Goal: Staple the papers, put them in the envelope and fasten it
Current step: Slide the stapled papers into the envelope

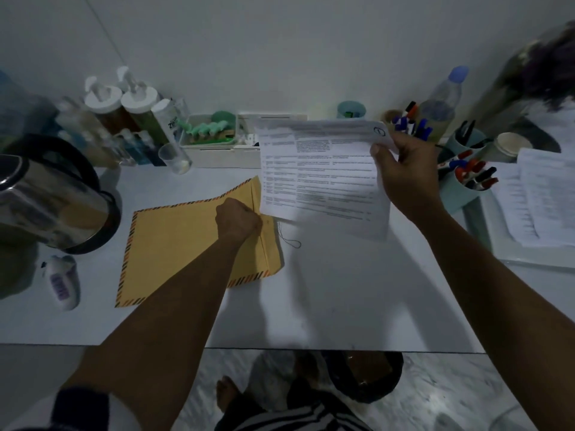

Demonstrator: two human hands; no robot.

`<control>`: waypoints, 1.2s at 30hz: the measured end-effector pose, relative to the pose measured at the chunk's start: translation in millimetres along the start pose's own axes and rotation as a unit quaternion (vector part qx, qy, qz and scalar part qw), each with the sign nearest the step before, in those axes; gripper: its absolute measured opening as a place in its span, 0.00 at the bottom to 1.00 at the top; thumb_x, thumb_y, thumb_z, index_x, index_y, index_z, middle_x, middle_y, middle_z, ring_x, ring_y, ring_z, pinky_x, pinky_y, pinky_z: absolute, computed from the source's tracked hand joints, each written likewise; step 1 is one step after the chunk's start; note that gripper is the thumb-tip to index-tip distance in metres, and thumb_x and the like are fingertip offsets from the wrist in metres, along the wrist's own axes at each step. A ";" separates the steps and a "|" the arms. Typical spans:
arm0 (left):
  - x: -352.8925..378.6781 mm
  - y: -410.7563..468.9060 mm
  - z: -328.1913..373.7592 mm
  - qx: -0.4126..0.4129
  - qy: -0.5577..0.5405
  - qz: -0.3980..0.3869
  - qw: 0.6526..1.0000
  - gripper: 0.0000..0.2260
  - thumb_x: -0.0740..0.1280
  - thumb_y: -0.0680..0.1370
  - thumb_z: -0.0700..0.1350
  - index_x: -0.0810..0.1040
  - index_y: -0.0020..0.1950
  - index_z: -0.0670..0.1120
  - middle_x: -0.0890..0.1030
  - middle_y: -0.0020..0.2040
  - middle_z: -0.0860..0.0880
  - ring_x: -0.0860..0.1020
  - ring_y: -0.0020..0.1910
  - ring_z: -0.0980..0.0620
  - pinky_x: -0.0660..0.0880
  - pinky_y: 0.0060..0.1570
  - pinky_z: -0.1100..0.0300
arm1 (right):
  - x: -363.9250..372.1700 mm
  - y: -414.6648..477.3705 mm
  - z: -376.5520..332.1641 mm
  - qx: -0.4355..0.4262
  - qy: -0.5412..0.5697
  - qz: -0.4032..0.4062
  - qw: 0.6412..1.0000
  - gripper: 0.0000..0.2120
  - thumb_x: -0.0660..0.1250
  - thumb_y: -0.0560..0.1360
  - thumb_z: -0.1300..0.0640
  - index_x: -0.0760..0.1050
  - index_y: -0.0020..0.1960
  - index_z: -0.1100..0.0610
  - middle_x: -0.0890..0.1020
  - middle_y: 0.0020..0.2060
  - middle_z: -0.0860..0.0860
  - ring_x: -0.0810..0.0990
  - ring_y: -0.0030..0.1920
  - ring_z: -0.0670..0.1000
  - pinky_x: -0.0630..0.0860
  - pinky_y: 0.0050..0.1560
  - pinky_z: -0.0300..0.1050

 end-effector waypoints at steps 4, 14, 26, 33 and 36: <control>3.0 0.7 -1.4 -0.004 -0.034 0.037 0.999 0.02 0.71 0.64 0.34 0.83 0.33 0.36 0.83 0.31 0.42 0.80 0.28 0.48 0.73 0.26 0.65 | 4.3 1.2 -7.7 -0.043 -0.066 -0.033 0.996 0.13 0.63 0.80 0.61 0.81 0.61 0.60 0.84 0.50 0.48 0.82 0.49 0.43 0.78 0.49 0.33; -0.8 -0.5 13.2 0.022 -0.122 0.034 0.992 0.03 0.78 0.62 0.40 0.86 0.34 0.45 0.84 0.30 0.48 0.83 0.31 0.50 0.83 0.36 0.55 | 17.1 0.7 4.8 0.062 -0.130 -0.112 0.983 0.11 0.63 0.78 0.60 0.82 0.56 0.59 0.85 0.50 0.53 0.82 0.48 0.54 0.79 0.47 0.50; -4.8 7.2 7.3 -0.007 -0.186 0.029 0.982 0.03 0.74 0.71 0.37 0.86 0.42 0.44 0.85 0.38 0.47 0.84 0.40 0.48 0.83 0.46 0.53 | 10.3 13.5 9.7 0.157 -0.119 -0.128 0.972 0.14 0.65 0.78 0.59 0.80 0.63 0.55 0.83 0.59 0.51 0.83 0.54 0.55 0.81 0.55 0.60; -10.2 16.3 -2.6 -0.005 -0.239 -0.023 0.971 0.01 0.76 0.72 0.37 0.86 0.43 0.41 0.85 0.38 0.42 0.83 0.36 0.46 0.83 0.43 0.54 | 17.4 23.6 11.2 0.203 -0.067 -0.147 0.966 0.15 0.66 0.79 0.58 0.78 0.65 0.55 0.82 0.58 0.51 0.83 0.52 0.56 0.82 0.44 0.49; -9.9 17.3 -1.5 -0.005 -0.258 -0.051 0.965 0.05 0.76 0.72 0.36 0.85 0.46 0.38 0.85 0.39 0.39 0.82 0.35 0.46 0.83 0.45 0.52 | 23.4 27.0 12.5 0.207 -0.079 -0.155 0.963 0.15 0.66 0.79 0.58 0.78 0.65 0.55 0.82 0.59 0.53 0.83 0.53 0.57 0.82 0.43 0.49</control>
Point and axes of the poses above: each hand's wrist, its own y-axis towards the middle knuckle, its own x-axis out of the palm, z = x × y, the point moved 2 cm from there along y, towards the middle knuckle
